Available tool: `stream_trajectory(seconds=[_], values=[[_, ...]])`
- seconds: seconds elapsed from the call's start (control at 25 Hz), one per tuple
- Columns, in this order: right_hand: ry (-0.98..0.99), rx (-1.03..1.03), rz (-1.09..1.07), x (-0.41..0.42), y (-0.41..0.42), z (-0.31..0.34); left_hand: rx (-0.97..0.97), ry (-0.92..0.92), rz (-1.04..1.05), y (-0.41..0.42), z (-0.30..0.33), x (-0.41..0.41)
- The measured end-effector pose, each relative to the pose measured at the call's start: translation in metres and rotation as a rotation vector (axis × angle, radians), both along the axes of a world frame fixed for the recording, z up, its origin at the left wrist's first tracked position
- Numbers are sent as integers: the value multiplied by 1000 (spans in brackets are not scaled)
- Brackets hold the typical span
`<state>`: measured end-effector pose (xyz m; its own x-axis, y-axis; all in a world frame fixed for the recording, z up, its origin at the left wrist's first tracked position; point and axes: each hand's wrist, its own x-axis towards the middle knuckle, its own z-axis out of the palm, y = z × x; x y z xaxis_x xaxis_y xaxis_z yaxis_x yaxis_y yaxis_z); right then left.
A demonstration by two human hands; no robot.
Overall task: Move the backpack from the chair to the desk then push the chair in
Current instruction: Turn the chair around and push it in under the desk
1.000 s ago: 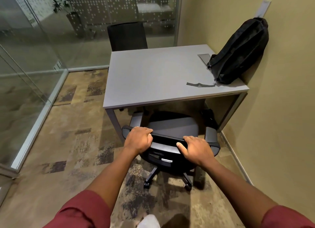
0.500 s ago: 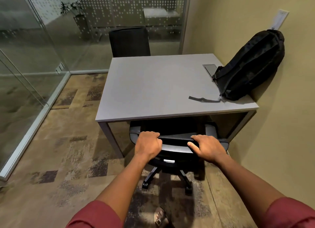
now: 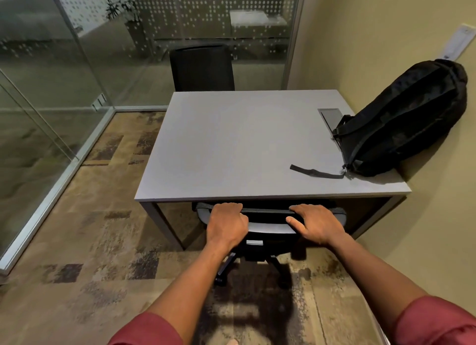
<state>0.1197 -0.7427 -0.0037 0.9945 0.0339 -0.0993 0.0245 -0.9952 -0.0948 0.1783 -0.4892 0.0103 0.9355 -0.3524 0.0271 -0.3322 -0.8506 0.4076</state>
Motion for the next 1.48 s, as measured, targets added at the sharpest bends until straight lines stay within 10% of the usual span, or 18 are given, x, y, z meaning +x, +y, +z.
stream_trajectory(seconds=[1.48], values=[[-68, 92, -75, 71, -25, -1, 145, 27, -95, -50, -19, 72]])
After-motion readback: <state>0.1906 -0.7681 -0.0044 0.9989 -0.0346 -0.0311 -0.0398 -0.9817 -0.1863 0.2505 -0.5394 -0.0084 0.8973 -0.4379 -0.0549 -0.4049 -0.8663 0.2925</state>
